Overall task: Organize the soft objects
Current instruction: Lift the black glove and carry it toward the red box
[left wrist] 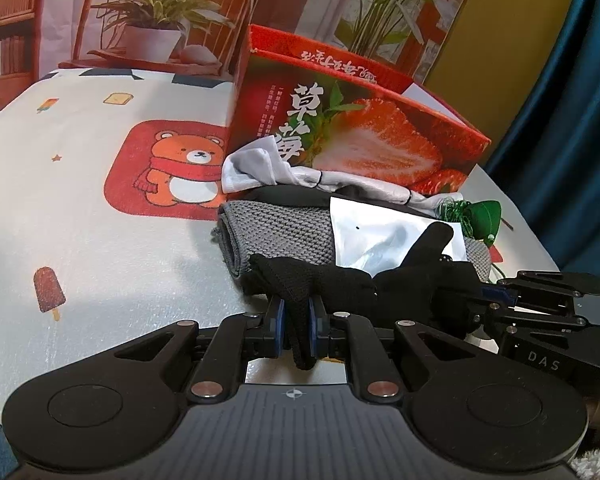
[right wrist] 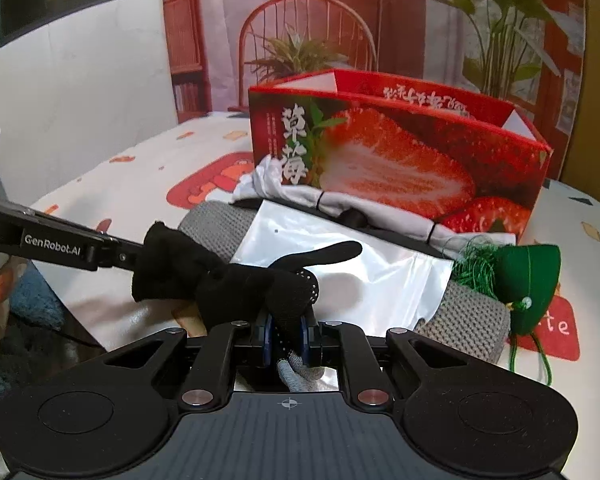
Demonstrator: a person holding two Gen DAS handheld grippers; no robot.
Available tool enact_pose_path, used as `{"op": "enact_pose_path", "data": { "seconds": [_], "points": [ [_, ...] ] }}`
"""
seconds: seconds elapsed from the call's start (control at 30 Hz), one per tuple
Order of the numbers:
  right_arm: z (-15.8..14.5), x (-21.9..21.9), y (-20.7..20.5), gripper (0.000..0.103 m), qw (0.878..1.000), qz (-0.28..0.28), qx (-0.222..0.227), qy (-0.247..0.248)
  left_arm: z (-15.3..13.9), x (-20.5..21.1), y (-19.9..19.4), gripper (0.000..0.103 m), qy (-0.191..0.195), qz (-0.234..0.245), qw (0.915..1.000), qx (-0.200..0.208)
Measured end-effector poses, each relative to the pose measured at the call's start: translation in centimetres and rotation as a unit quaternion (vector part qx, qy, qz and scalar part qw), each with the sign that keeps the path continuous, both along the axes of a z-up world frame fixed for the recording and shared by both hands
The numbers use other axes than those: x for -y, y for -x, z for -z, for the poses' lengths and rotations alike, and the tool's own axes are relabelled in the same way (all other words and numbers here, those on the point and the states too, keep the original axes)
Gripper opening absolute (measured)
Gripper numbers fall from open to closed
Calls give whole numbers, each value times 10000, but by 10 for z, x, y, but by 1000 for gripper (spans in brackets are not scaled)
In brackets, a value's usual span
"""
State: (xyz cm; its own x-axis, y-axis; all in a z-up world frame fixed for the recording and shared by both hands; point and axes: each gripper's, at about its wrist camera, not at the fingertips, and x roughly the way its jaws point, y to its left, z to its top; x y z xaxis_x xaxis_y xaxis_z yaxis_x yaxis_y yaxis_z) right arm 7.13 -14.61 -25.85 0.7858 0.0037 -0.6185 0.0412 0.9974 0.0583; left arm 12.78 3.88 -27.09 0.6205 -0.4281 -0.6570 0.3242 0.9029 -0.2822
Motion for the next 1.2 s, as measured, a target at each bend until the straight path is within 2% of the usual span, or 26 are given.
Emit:
{"op": "enact_pose_path", "data": {
  "seconds": [0.5,0.67,0.9,1.2],
  "points": [
    [0,3,1,12,9999,73,86,-91,0,0,1,13,8,118,9999,48],
    [-2,4,4,12,9995,106,245,-150,-2,-2,3,13,77,89,9999,115],
    [-8,6,5,12,9987,174,462,-125,-18,3,8,13,33,148,9986,501],
    [-47,29,-9,12,9946,308,986,93,-71,22,-12,12,33,228,9920,1244]
  ]
}}
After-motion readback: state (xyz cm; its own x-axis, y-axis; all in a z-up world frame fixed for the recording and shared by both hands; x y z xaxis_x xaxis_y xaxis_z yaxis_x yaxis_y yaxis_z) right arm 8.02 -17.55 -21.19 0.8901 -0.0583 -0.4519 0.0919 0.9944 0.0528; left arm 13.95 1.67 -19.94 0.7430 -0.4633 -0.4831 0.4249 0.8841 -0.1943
